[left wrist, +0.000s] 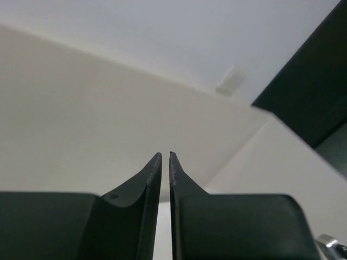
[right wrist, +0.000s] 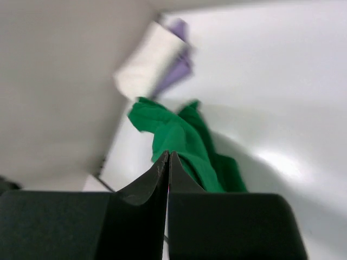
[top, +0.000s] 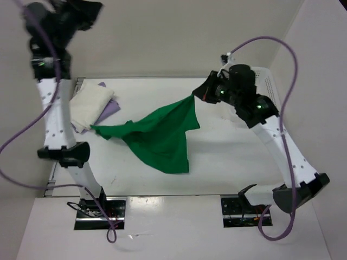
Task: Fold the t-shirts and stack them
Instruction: Flatten out the crumpled T-shirt at the center of the board.
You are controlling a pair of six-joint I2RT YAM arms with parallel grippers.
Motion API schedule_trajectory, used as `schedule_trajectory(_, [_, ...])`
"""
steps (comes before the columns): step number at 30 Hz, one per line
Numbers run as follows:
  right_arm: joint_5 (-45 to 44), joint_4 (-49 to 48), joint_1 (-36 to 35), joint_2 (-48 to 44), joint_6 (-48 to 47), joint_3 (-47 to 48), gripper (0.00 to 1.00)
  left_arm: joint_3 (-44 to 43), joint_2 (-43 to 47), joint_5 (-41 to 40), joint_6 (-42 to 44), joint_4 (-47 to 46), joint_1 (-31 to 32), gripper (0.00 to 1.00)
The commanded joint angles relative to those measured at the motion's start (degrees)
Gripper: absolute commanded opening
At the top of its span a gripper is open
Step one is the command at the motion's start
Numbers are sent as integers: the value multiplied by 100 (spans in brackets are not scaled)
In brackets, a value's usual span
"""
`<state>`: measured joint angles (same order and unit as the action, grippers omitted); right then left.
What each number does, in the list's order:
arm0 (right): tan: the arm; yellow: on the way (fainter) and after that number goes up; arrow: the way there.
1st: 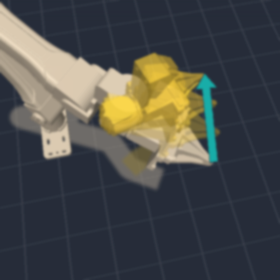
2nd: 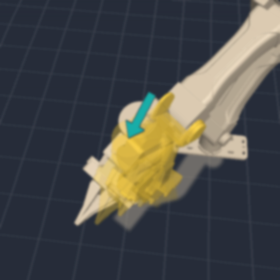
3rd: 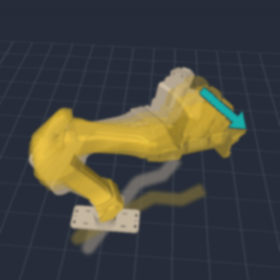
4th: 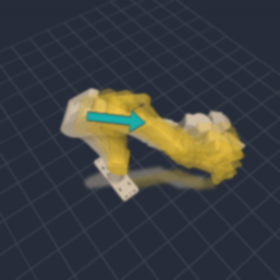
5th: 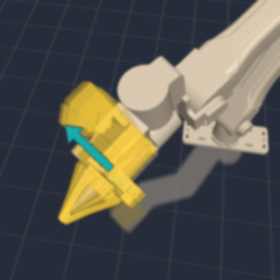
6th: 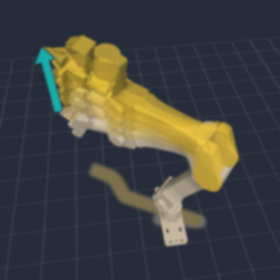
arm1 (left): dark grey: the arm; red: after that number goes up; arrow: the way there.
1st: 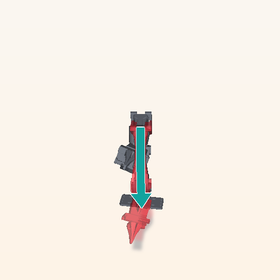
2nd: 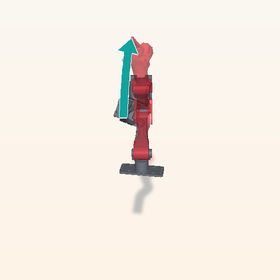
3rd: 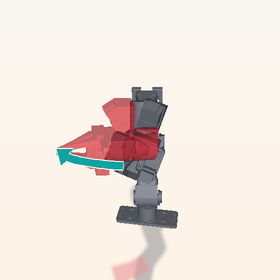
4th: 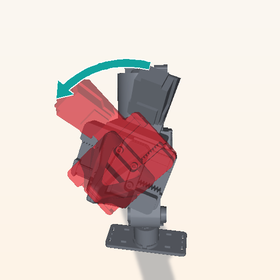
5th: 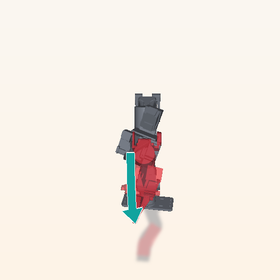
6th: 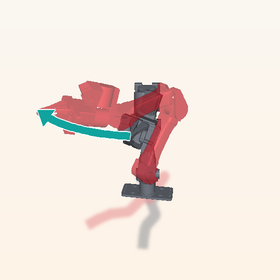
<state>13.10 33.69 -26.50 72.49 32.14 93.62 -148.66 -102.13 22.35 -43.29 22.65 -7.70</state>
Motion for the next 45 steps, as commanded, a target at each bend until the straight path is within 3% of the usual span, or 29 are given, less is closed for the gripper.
schedule_trajectory(1, [-1052, -135, -22, 90, 99, -554, 0, 310, -1105, -644, 646, 179, 1241, 16])
schedule_trajectory(5, [-2002, 190, 144, 90, 99, -1099, 0, -118, -2407, -651, 803, 923, 2173, 16])
schedule_trajectory(8, [-1865, 261, 741, 152, 152, -1660, 0, 1430, -1579, -925, 1287, 671, 2702, 22])
schedule_trajectory(9, [-1777, 200, 891, 152, 152, -1794, 0, 2045, -1269, -925, 1288, 557, 2704, 28])
schedule_trajectory(10, [-1698, 199, 1127, 152, 204, -1908, 0, 3391, -944, -830, 1183, 312, 2704, 33])
schedule_trajectory(13, [-1697, 199, 1243, 274, 153, -2164, 0, 5175, 296, -1223, 1130, 249, 2704, 54])
schedule_trajectory(14, [-1697, 199, 1244, 275, 152, -2242, 0, 6146, 821, -1294, 1130, 248, 2704, 57])
schedule_trajectory(16, [-1644, 199, 1297, 345, 99, -2322, 0, 6917, 1307, -1541, 928, 493, 2468, 62])
schedule_trajectory(17, [-1575, 199, 1297, 345, 99, -2383, 0, 7269, 1814, -1541, 553, 494, 2310, 70])
schedule_trajectory(18, [-1574, 147, 1297, 406, 99, -2384, 0, 8064, 2097, -1123, 297, 407, 2100, 74])
schedule_trajectory(19, [-1496, 146, 1297, 406, 99, -2384, 0, 8455, 2396, -936, 60, 145, 1602, 74])
schedule_trajectory(22, [-1197, 6, 1349, 406, 99, -2506, 0, 9343, 3399, -855, -610, 11, 940, 74])
schedule_trajectory(27, [-801, -117, 1349, 275, 47, -2692, 0, 10292, 4112, -742, -917, 248, 350, 71])
schedule_trajectory(31, [-590, -170, 1349, 161, -84, -2753, 0, 11233, 4227, -363, -1585, -1021, 296, 70])
schedule_trajectory(33, [-590, -100, 1349, 160, -85, -2753, 0, 11315, 4280, -538, -1744, -1158, 244, 71])
schedule_trajectory(39, [-371, -100, 1349, 55, -147, -2867, 0, 11605, 3640, -539, -2175, -2141, 243, 71])
schedule_trajectory(45, [-448, -100, 1349, 2, -208, -2753, 0, 11605, 2962, -837, -1939, -2274, 243, 71])
